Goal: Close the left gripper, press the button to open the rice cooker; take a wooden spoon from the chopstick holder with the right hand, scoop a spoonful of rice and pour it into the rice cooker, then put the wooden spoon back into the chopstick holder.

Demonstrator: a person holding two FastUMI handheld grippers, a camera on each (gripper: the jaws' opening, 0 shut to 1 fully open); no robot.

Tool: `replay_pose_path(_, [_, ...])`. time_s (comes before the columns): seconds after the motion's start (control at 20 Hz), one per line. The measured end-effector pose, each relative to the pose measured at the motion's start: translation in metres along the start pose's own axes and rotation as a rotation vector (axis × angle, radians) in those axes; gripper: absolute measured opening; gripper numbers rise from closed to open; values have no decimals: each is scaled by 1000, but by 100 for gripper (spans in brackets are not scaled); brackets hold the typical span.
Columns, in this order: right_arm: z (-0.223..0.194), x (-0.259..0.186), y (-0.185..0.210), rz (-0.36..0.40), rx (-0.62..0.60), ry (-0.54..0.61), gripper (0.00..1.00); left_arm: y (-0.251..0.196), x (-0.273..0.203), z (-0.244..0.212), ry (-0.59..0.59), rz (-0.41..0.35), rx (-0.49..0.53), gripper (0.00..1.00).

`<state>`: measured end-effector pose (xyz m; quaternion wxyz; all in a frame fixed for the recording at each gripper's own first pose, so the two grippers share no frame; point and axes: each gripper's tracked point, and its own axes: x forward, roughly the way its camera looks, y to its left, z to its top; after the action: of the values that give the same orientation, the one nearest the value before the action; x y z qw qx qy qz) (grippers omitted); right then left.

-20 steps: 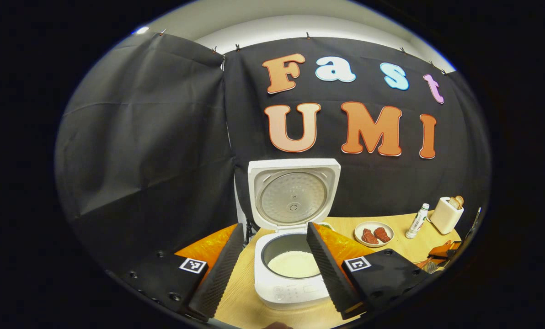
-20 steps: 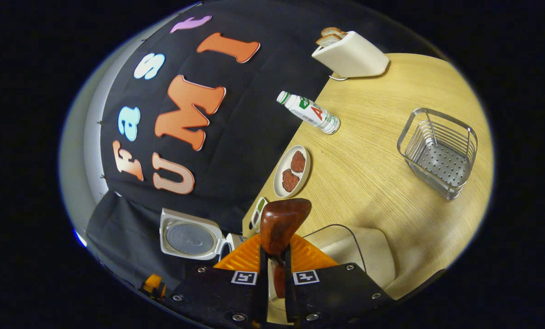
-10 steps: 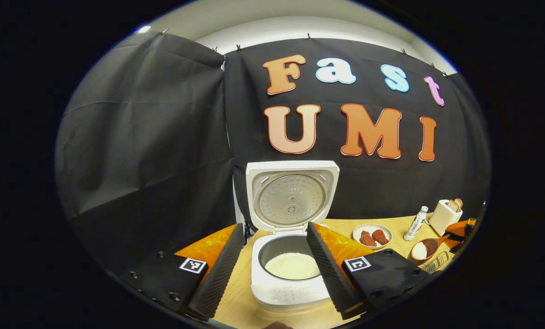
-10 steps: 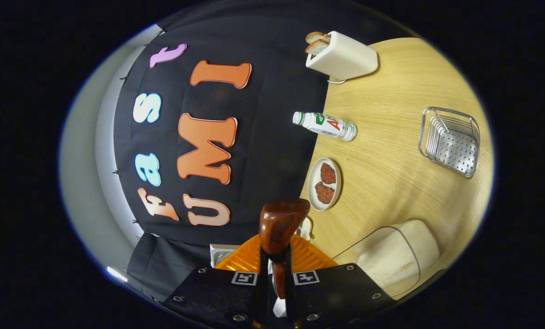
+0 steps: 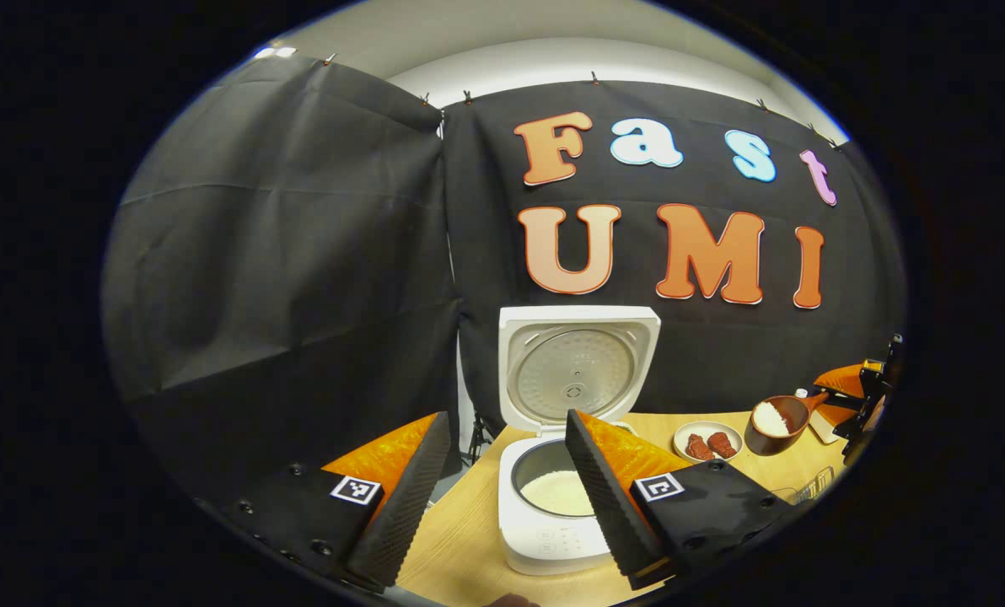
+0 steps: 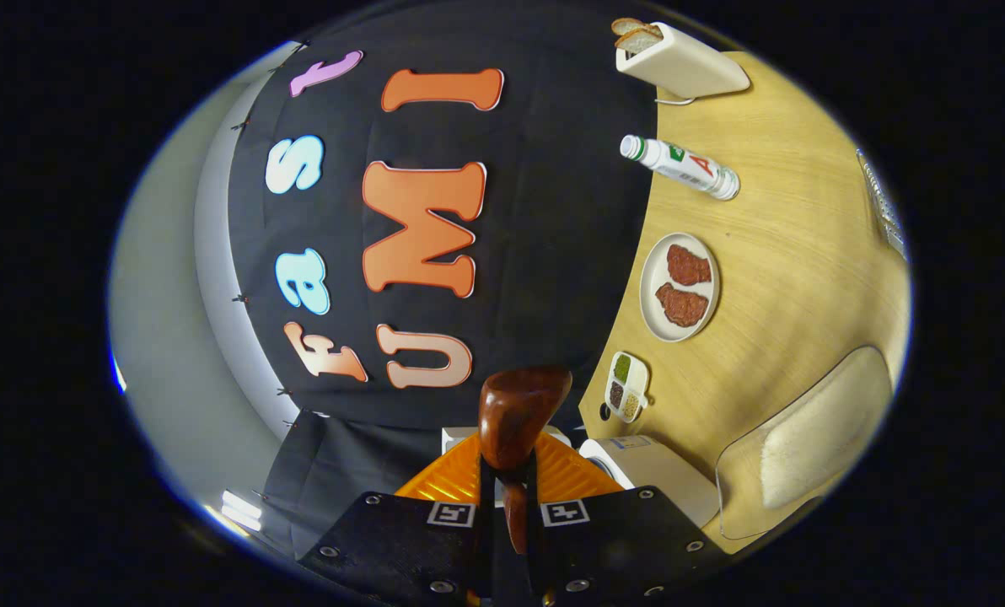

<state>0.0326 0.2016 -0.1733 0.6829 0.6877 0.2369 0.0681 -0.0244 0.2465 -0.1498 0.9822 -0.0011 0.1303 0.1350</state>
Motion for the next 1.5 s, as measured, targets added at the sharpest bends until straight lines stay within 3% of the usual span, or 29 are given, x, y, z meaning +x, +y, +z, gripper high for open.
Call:
replay_pose_path(0.1, [-16,16,5,3,-9,28,10,13,-1,-7,11,23,-17,90])
replay_pose_path(0.15, [-23,25,10,2,-12,42,14,19,-2,-9,16,35,-23,94])
replay_pose_path(0.3, [-45,54,21,13,-16,74,14,37,-3,-22,34,75,-38,90])
replay_pose_path(0.5, [-74,86,25,-10,-68,117,14,53,-6,-27,41,111,-53,93])
replay_pose_path(0.7, [-101,110,35,8,-219,156,14,70,-11,-35,45,150,-59,90])
replay_pose_path(1.1, [-140,149,25,-50,-548,197,14,85,-33,-64,88,209,-51,91])
replay_pose_path(1.5, [-140,165,35,-65,-899,166,14,90,-35,-69,98,227,-36,91])
